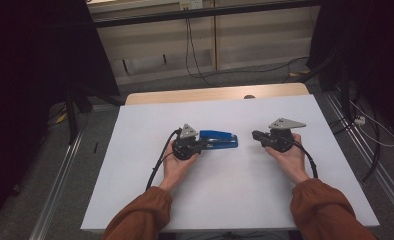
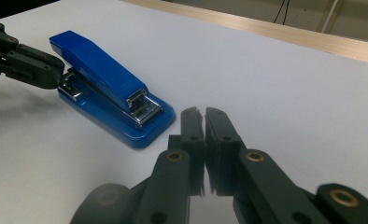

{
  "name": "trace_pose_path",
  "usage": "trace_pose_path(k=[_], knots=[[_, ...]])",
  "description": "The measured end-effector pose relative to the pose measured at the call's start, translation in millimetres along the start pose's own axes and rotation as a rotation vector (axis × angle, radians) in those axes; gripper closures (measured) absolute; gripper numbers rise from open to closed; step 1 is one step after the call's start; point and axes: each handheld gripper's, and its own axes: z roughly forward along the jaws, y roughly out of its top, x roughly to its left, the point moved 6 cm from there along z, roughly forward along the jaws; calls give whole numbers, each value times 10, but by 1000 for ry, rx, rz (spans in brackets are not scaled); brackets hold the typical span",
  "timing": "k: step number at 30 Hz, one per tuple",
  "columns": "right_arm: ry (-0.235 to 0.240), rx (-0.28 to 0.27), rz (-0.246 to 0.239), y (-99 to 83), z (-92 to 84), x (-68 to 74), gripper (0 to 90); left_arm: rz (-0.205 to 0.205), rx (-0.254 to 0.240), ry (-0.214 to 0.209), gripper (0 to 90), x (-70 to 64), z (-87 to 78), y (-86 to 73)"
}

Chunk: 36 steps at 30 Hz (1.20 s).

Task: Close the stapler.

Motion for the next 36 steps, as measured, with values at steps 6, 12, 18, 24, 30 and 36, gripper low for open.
trace_pose_path(k=[6, 12, 18, 24, 30, 36], knots=[[9, -7, 9, 11, -20, 16, 762, -31, -11, -6, 729, 20, -70, -18], [19, -4, 22, 8, -43, 14, 687, -46, -22, 18, 590, 60, -131, -20], [28, -14, 38, 28, -72, 26, 568, -61, -26, 26, 457, 10, -174, -25], [7, -29, 46, 50, -116, 28, 442, -52, -23, 36, 347, -3, -194, -29], [15, -61, 77, 54, -157, 32, 191, 22, -47, 61, 112, -7, -252, 9], [-16, -71, 48, 42, -185, 58, 74, 12, -45, 80, 38, -15, -307, -19]])
